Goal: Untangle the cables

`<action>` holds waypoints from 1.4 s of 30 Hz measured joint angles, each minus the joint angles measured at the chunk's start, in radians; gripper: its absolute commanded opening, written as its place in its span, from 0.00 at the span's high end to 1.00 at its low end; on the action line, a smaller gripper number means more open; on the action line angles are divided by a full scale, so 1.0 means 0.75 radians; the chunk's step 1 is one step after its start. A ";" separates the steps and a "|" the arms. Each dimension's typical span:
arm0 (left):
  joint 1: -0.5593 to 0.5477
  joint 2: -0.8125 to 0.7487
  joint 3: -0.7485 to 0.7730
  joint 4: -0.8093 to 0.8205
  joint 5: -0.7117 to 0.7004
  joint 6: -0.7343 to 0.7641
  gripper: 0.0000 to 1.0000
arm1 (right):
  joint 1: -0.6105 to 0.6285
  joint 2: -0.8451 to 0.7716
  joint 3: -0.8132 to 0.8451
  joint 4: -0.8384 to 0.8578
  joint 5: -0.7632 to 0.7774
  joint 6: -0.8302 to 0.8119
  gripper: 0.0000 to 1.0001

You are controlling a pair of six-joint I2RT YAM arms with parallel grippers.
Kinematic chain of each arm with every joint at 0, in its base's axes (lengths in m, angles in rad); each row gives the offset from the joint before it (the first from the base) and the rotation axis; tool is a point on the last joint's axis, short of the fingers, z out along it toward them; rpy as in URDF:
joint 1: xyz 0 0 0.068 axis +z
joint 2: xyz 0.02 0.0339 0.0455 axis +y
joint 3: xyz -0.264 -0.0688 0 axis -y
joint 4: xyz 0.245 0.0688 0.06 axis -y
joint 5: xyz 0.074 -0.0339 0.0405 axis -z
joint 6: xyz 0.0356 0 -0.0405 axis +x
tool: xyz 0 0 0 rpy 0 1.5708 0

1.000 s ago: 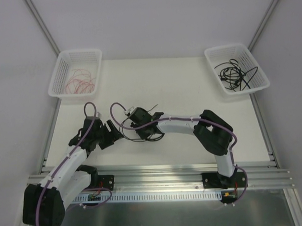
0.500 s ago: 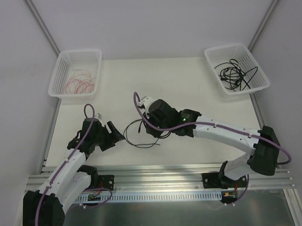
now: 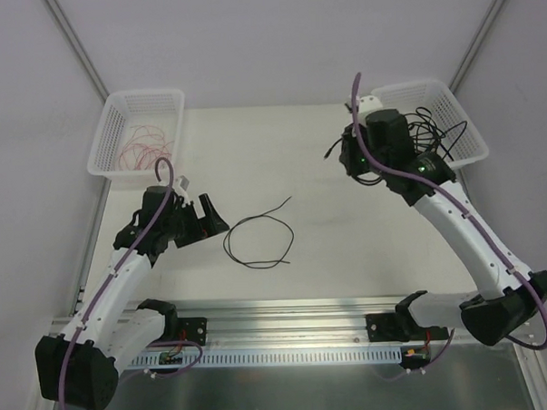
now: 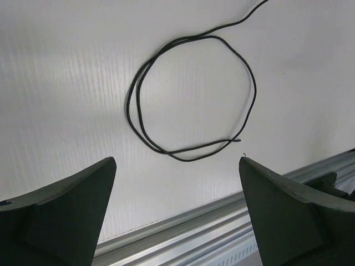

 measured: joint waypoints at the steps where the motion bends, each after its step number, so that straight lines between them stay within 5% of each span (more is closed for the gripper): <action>1: 0.000 -0.001 0.026 -0.012 -0.004 0.035 0.04 | -0.079 -0.001 0.022 -0.008 0.002 -0.007 0.99; 8: 0.000 -0.110 0.099 -0.055 -0.136 0.227 0.01 | -0.568 0.043 0.102 0.047 0.008 -0.001 0.99; 16: 0.000 -0.311 -0.008 -0.037 -0.319 0.281 0.01 | -0.816 0.461 0.362 0.150 0.029 -0.010 0.96; 19: 0.000 -0.292 -0.008 -0.031 -0.344 0.290 0.01 | -0.861 0.634 0.500 0.168 0.070 -0.022 0.63; 20: 0.000 -0.283 -0.008 -0.031 -0.350 0.294 0.01 | -0.874 0.693 0.557 0.164 0.092 -0.019 0.38; 21: 0.000 -0.275 -0.008 -0.031 -0.352 0.300 0.01 | -0.885 0.750 0.618 0.163 0.119 -0.018 0.28; 26: 0.000 -0.260 -0.008 -0.031 -0.354 0.313 0.01 | -0.904 0.867 0.721 0.156 0.142 0.010 0.15; 33: 0.000 -0.255 -0.008 -0.030 -0.387 0.316 0.01 | -0.710 0.612 0.324 0.193 0.003 0.043 0.13; 42: 0.002 -0.260 -0.008 -0.030 -0.483 0.314 0.01 | 0.010 0.400 -0.082 0.146 -0.259 -0.031 0.15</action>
